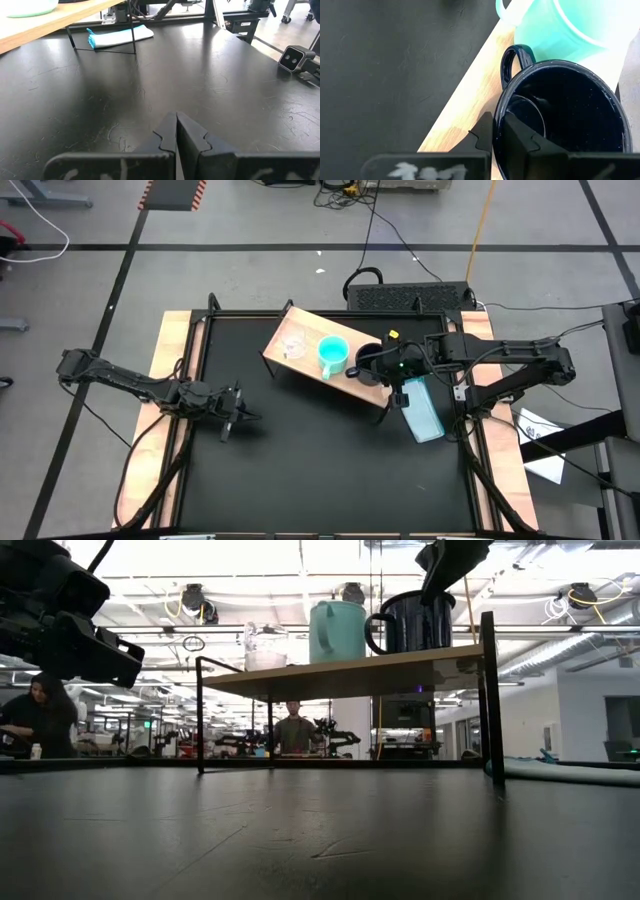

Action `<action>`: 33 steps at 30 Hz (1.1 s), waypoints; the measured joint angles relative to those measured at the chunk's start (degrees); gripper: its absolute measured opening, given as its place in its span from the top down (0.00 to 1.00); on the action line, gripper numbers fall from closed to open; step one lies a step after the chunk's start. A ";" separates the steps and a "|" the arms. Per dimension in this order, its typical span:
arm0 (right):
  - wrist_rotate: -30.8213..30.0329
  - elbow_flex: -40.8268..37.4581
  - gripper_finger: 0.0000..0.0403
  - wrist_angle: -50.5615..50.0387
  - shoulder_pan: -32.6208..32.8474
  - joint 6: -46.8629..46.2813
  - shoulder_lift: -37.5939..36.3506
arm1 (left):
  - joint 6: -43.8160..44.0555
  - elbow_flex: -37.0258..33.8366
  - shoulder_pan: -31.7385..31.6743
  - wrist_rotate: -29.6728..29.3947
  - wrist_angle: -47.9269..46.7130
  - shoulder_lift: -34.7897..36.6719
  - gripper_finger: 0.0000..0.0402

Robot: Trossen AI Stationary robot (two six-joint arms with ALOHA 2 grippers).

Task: Stack small to large cups/mugs on shelf
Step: Put the dark blue mug on the shelf

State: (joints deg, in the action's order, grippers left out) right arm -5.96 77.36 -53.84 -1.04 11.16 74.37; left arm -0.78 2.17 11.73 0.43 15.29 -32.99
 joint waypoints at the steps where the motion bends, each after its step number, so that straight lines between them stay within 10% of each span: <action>1: 0.00 0.00 0.97 0.02 0.08 -0.04 0.00 | 0.01 0.00 -0.02 0.00 0.00 -0.02 0.98; 33: 0.17 0.02 0.97 -0.70 2.65 -0.63 -0.02 | 0.04 0.00 -0.01 0.02 -0.02 0.00 0.98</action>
State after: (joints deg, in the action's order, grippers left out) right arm -5.78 77.38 -54.54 1.61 10.52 74.35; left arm -0.74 2.17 11.72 0.45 15.27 -32.99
